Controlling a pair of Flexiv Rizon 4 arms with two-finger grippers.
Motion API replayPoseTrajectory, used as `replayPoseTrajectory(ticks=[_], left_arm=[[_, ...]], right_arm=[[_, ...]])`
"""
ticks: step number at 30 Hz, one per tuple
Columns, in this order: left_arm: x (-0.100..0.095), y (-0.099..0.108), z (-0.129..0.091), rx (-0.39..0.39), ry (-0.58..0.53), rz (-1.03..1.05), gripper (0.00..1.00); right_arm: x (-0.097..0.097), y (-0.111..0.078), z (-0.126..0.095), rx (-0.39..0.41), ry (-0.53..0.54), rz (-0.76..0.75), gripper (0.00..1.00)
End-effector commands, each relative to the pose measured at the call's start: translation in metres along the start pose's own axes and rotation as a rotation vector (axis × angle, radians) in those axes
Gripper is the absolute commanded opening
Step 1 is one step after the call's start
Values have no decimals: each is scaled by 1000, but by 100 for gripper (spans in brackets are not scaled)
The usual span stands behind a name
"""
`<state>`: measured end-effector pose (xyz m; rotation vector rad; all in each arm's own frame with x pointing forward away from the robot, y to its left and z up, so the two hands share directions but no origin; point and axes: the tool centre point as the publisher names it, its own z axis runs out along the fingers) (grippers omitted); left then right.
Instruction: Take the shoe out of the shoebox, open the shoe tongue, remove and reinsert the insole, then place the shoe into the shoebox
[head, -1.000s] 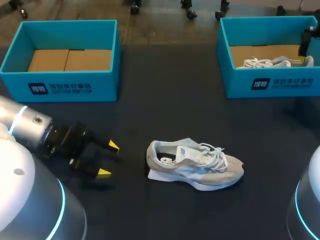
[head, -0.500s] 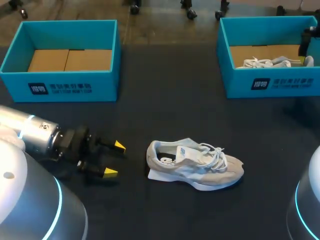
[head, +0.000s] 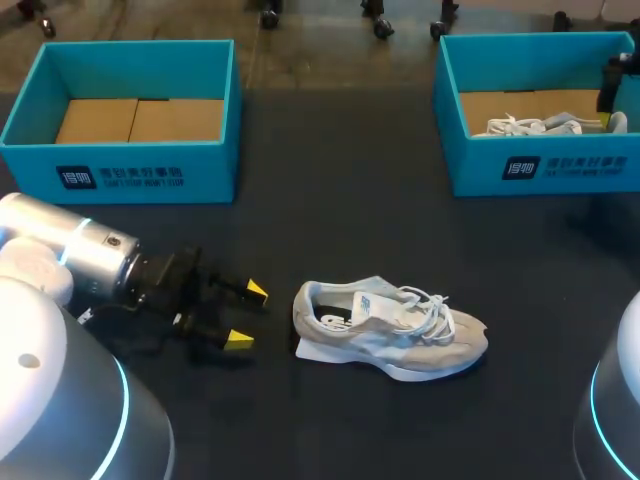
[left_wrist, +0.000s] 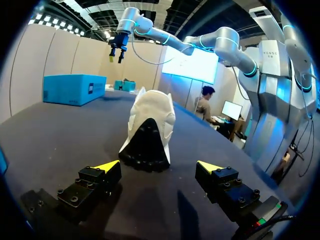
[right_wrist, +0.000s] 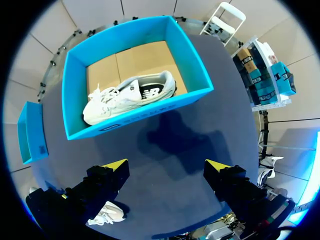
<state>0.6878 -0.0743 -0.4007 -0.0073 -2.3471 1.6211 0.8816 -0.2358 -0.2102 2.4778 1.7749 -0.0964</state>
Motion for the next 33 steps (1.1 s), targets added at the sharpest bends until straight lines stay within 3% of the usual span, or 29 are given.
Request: replayPoseTrajectory(ticks=[1, 5, 7, 17, 22, 33], left_arm=[[-8, 5, 5, 50, 11, -32, 100], [-13, 5, 16, 69, 6, -32, 100], [-13, -2, 21, 31, -63, -12, 100], [-13, -2, 21, 31, -63, -12, 100], [-22, -1, 27, 98, -42, 4, 100], [-18, -8, 52, 116, -45, 43, 100]], right_arm=[[0, 0, 0, -1, 1, 1, 100], [0, 0, 0, -1, 1, 1, 100], [0, 0, 0, -1, 1, 1, 100], [0, 0, 0, -1, 1, 1, 100], [0, 0, 0, -1, 1, 1, 100], [0, 0, 0, -1, 1, 1, 100]])
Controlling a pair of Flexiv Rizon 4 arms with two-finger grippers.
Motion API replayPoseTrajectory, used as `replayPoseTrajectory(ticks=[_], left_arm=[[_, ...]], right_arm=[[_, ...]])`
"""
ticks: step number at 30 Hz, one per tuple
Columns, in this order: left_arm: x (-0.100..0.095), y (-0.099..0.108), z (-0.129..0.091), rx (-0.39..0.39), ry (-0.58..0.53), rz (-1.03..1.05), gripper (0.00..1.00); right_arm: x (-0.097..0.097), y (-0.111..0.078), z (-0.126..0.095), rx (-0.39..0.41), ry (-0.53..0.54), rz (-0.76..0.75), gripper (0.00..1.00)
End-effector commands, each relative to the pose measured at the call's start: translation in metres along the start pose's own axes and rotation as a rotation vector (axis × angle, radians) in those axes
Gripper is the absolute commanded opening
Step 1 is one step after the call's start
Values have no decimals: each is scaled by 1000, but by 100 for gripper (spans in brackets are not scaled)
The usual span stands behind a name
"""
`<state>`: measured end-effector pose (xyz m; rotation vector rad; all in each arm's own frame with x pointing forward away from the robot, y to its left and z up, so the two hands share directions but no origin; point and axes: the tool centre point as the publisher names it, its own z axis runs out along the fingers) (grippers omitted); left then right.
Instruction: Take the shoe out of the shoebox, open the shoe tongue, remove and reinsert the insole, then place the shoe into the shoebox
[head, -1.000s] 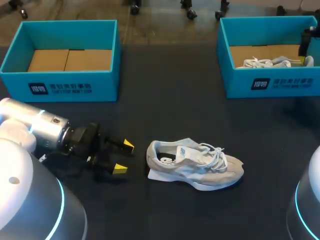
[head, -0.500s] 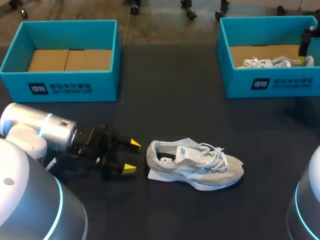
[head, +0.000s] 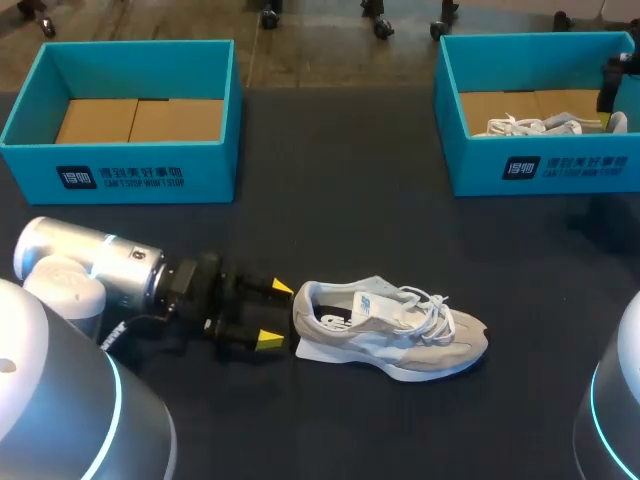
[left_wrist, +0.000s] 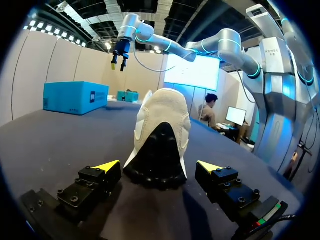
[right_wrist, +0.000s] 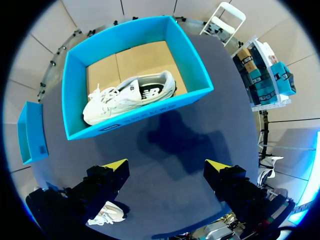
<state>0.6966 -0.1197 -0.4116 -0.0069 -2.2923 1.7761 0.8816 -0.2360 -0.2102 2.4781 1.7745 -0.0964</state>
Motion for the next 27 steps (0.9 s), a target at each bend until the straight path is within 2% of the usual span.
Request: replayPoseTrajectory(ticks=[1, 6, 27], left_arm=[[2, 0, 11, 11, -10, 14, 100], [7, 0, 18, 13, -31, 36, 100], [-7, -5, 43, 3, -51, 55, 100]], right_arm=[[0, 0, 0, -1, 0, 1, 100], [0, 0, 0, -1, 0, 1, 100], [0, 0, 0, -1, 0, 1, 100]])
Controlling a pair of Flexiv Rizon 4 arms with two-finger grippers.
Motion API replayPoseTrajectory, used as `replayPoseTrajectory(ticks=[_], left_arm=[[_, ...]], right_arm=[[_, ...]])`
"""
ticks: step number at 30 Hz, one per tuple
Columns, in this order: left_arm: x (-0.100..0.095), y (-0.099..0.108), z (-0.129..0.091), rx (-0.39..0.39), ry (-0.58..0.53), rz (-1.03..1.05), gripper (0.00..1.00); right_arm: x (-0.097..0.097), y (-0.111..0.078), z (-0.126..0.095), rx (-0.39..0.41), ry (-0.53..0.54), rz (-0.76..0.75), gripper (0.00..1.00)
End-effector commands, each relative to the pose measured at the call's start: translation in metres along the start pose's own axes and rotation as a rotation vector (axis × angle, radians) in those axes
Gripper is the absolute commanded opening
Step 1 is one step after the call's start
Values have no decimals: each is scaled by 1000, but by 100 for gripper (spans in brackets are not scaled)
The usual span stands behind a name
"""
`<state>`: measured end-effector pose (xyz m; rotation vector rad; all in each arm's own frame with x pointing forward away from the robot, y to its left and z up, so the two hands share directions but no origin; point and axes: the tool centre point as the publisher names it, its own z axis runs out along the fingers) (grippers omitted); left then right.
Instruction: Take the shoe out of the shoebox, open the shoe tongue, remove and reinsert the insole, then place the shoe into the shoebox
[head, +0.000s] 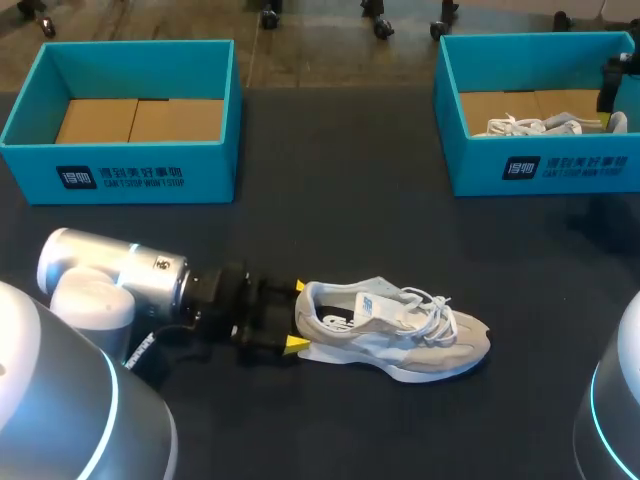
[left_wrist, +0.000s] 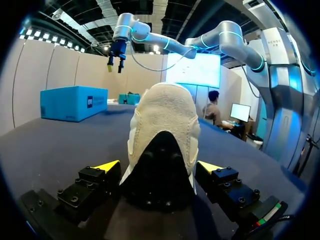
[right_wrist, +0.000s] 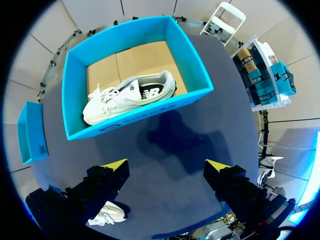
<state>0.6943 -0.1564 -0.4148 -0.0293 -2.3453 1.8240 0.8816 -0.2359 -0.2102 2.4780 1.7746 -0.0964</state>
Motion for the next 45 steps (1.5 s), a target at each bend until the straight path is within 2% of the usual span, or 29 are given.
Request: replayPoseTrajectory(ticks=[1, 45], left_arm=[[-3, 1, 8, 1, -6, 1, 100], [1, -7, 43, 34, 60, 35, 100]], right_arm=[[0, 0, 0, -1, 0, 1, 100], [0, 0, 0, -1, 0, 1, 100]])
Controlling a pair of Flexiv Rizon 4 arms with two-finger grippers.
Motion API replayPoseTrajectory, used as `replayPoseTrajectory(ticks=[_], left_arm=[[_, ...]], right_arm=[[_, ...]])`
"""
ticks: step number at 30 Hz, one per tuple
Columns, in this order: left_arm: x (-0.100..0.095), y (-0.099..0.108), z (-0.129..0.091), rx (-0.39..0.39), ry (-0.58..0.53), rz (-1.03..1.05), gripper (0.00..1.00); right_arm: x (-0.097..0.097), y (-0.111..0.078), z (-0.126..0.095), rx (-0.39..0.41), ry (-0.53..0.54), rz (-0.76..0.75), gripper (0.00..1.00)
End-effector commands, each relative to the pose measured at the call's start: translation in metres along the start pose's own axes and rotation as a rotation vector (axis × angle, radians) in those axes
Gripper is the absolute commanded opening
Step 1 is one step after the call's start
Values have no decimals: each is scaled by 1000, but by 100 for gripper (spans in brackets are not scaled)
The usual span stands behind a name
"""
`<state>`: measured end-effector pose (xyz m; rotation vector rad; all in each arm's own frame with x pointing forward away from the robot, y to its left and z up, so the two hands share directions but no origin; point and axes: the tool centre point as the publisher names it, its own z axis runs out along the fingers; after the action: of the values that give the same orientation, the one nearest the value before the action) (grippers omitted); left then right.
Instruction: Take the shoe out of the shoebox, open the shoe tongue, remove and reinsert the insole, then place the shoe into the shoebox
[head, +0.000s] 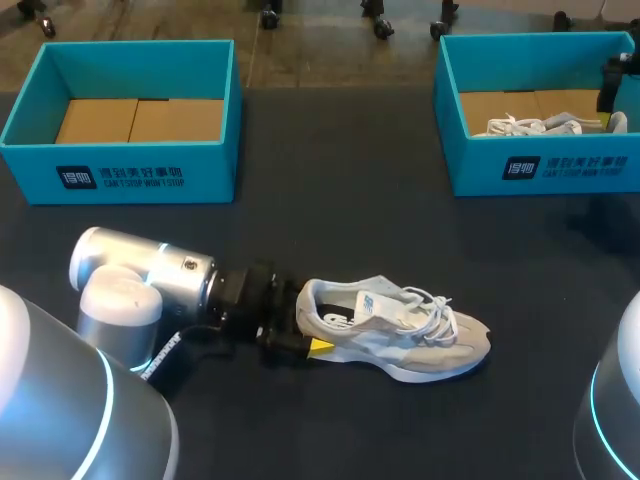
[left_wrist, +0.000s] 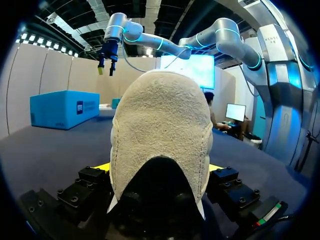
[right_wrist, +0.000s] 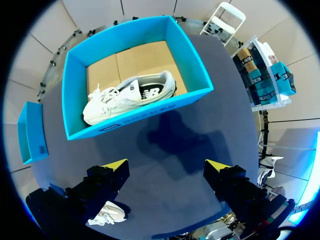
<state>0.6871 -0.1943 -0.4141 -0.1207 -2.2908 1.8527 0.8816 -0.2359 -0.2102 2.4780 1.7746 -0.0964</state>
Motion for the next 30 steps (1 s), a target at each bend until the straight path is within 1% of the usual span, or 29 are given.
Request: replayPoseTrajectory(ticks=[1, 10, 11, 12, 13, 18, 22, 24, 30], left_arm=[[-1, 3, 6, 1, 4, -4, 100], [1, 7, 3, 4, -13, -16, 100], [2, 8, 3, 5, -14, -17, 80], [1, 8, 2, 6, -15, -18, 36], [2, 8, 2, 7, -17, -19, 0], [5, 8, -3, 18, -34, -17, 0], [8, 7, -4, 17, -84, -16, 0], [9, 7, -4, 31, -94, -29, 0], [7, 8, -9, 34, -117, -42, 0]], right_arm=[[0, 0, 0, -1, 0, 1, 100], [0, 0, 0, -1, 0, 1, 100], [0, 0, 0, -1, 0, 1, 100], [0, 0, 0, -1, 0, 1, 100], [0, 0, 0, -1, 0, 1, 100], [0, 0, 0, -1, 0, 1, 100], [0, 0, 0, -1, 0, 1, 100], [0, 0, 0, -1, 0, 1, 100], [0, 0, 0, -1, 0, 1, 100]])
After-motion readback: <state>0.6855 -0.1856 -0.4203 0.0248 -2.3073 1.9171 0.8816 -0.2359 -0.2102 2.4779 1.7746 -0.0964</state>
